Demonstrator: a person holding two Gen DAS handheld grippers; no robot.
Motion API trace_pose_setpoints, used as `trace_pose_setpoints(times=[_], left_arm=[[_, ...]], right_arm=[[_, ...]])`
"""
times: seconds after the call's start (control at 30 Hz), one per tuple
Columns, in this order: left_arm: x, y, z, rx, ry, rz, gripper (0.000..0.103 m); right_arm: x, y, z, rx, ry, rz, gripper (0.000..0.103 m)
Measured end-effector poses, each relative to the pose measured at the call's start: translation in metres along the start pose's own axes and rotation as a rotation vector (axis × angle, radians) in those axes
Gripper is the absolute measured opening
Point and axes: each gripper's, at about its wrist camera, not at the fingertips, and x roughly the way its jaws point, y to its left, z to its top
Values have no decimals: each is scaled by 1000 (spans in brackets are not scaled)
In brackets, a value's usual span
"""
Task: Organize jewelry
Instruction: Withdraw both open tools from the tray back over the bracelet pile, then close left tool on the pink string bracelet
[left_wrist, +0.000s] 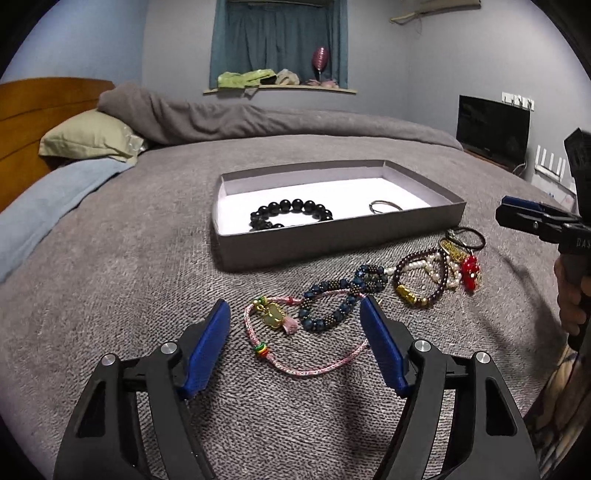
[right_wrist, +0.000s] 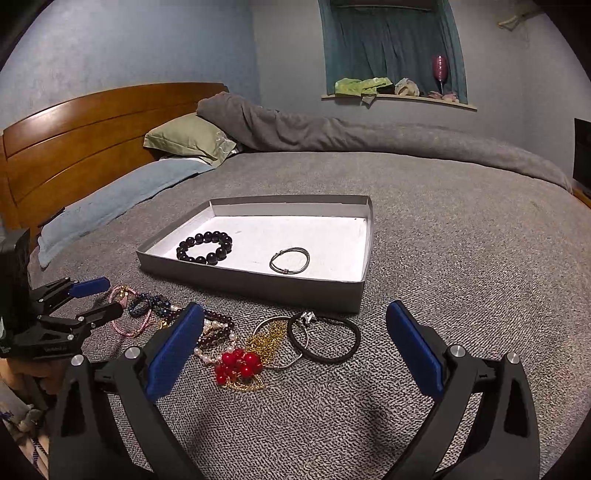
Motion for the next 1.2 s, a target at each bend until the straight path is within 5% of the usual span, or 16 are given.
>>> trace_pose_setpoints(times=[0.3,1.03,1.2], left_arm=[[6,23,-1,-91,39,64,74],[23,18,-5,-37,103,131,73],[26,15,-5,5,106,174,52]], right_arm=[[4,3,-1,-4,12,-2,97],[4,10,-1,-21,15,4,97],[6,13,0,-19,17,15,97]])
